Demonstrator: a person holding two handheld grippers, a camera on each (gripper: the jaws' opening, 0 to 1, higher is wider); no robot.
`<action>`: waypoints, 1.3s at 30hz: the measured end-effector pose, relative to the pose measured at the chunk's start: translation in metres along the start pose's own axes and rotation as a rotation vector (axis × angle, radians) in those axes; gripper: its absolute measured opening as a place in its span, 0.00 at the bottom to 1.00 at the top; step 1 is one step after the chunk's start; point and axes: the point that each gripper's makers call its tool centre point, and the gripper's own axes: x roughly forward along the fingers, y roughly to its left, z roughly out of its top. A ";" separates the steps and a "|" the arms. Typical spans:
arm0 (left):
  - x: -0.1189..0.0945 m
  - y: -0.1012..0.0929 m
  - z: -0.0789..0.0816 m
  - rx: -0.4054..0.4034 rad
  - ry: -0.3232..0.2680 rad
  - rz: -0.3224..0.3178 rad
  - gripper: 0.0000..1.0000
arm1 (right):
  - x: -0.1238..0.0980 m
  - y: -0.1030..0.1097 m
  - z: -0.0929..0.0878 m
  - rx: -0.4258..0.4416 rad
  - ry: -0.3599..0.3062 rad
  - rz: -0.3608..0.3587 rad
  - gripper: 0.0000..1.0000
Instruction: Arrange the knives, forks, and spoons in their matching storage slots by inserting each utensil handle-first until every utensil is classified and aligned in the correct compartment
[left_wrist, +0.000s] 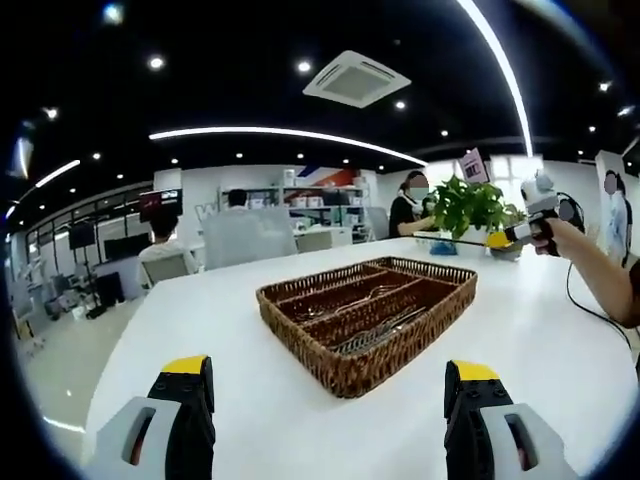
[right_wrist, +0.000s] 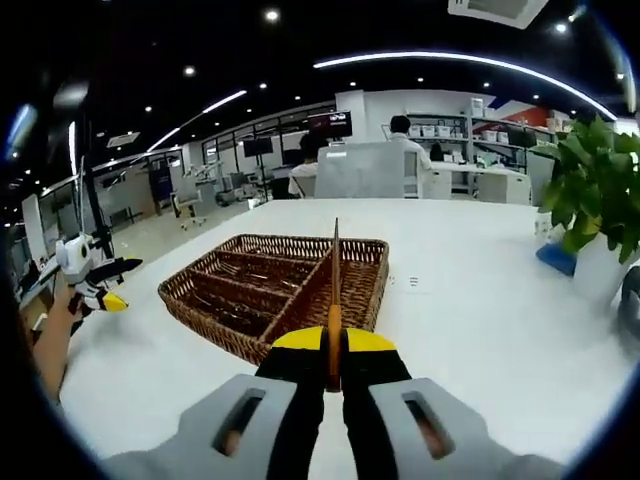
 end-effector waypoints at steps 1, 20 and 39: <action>0.001 0.000 -0.002 -0.004 0.008 0.000 1.00 | 0.002 -0.001 0.001 0.000 0.000 -0.003 0.03; 0.006 -0.004 0.000 0.034 0.011 0.006 1.00 | 0.039 -0.016 0.026 -0.006 0.016 -0.039 0.03; 0.011 -0.002 0.000 0.053 -0.001 0.026 1.00 | 0.044 -0.028 0.028 -0.029 -0.017 -0.105 0.03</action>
